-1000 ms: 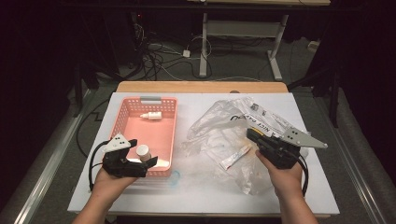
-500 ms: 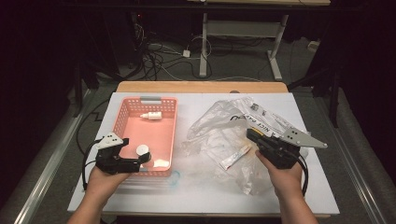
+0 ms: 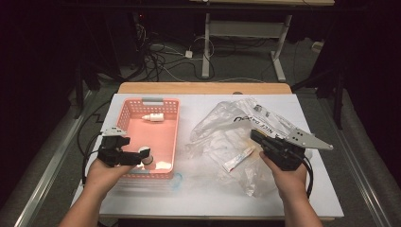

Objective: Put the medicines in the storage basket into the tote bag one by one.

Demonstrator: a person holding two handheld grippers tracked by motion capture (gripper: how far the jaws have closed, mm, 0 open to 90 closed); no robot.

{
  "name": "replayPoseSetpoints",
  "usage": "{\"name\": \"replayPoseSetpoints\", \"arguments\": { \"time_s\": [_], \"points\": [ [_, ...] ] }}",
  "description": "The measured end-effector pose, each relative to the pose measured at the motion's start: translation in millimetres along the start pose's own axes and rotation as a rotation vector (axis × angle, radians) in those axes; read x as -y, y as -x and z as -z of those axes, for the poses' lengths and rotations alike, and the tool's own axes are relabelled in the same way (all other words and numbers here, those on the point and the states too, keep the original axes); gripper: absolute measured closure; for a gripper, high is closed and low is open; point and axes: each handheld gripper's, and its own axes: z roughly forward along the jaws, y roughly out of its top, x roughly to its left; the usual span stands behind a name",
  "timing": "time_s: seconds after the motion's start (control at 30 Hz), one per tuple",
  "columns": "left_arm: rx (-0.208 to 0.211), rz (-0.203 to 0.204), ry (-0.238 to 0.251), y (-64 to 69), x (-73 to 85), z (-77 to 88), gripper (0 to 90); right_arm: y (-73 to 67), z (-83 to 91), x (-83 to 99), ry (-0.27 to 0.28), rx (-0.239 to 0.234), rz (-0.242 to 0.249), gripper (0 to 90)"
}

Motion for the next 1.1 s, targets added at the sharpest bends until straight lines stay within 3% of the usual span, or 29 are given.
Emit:
{"name": "replayPoseSetpoints", "arguments": {
  "time_s": [0.27, 0.6, 0.83, 1.0, 1.1],
  "points": [
    [-0.016, -0.03, -0.159, -2.7, -16.4, -15.6, 14.8, -0.6, 0.2, -0.3, 0.001, -0.004, 0.001, 90.0],
    [0.001, -0.03, -0.335, -8.3, -27.2, -35.3, 26.2, -0.1, 0.4, -0.1, 0.0, 0.0, 0.002, 90.0],
    [0.005, -0.052, -0.399, -6.4, -28.7, -42.2, 36.4, -0.3, 0.3, -0.1, -0.001, -0.003, 0.006, 90.0],
    [-0.015, -0.085, -0.416, -2.0, -28.0, -45.3, 47.3, -1.2, -0.9, 0.0, -0.004, -0.005, 0.008, 90.0],
    [-0.021, -0.09, -0.415, -1.2, -27.5, -45.5, 48.4, -1.4, -1.1, -0.1, -0.004, -0.005, 0.008, 90.0]
  ]
}}
